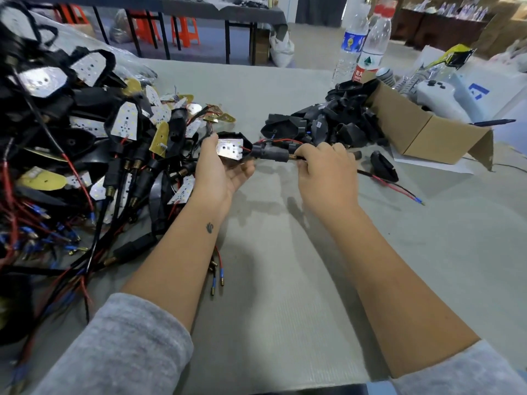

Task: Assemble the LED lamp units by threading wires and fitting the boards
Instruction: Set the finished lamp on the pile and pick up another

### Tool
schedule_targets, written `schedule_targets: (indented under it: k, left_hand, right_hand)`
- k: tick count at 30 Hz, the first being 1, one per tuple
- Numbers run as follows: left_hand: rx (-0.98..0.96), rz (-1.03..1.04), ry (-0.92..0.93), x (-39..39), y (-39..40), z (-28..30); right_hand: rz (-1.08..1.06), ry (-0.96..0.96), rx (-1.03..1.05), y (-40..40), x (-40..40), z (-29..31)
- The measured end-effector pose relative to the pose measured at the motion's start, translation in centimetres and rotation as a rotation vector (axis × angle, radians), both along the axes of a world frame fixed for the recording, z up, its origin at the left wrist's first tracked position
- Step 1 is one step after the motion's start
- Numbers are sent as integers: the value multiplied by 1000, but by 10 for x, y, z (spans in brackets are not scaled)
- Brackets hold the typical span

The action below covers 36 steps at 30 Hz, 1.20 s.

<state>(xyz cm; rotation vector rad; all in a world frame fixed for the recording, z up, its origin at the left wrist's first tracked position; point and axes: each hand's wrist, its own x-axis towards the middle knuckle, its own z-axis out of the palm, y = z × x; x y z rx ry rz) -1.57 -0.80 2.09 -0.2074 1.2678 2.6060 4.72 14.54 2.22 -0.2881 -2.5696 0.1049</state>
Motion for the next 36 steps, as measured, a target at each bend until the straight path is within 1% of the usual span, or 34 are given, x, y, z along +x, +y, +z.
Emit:
schedule_targets:
  k: [3,6,9,11,13,16,18,20,21,22,24,26,27,29,31,32,34,36]
  left_hand:
    - [43,-1,2,3,-6,12]
    - [-23,64,82,4,-14,34]
    - [-262,118,186,-1,-33,60]
    - [-479,171,273,-6,-53,76]
    - [-666,236,350,-13,-79,89]
    - [-836,328,394,-27,-122,106]
    - [-846,421,414,-34,-148,119]
    - [-835,495,472,-36,-169,127]
    - [-885,502,525,-34,-177,128]
    - [-976,481,582,-31,-182,125]
    - [-1176,389,664,-24,-184,114]
    - [-1309,236,727,-20,-181,100]
    - [-1357,139,729,-20,-179,93]
    - [-1505,-19,635,-25,-176,84]
    - [-1698,-58,523,-30,-172,78]
    - [-1764,-36,477,-31,-169,77]
    - [-1826,40,405,-29,-159,76]
    - [-1885,177,420,-23,-142,75]
  right_hand:
    - [56,-17,60,-2,10,14]
    - [122,-24,0,-14,15,32]
    - [211,-128,-146,-39,12,49]
    - [304,-226,-181,-63,8,56]
    - [401,-279,-193,-92,2,61]
    - [544,-280,-359,-140,-13,68]
    - [613,-248,-496,-171,-25,74]
    - [693,-244,-698,-199,-34,81]
    - [727,-254,-784,-211,-38,82]
    - [753,-262,-821,-221,-41,82]
    - [791,-248,-771,-236,-45,78]
    - [791,-226,-743,-240,-49,69]
    - [779,-242,-758,-239,-49,64]
    - [767,-282,-742,-231,-49,56]
    - [761,-276,-667,-215,-46,47]
    - [756,-249,-646,-205,-44,43]
    - [688,-173,-646,-181,-40,36]
    - [586,-126,-683,-154,-38,28]
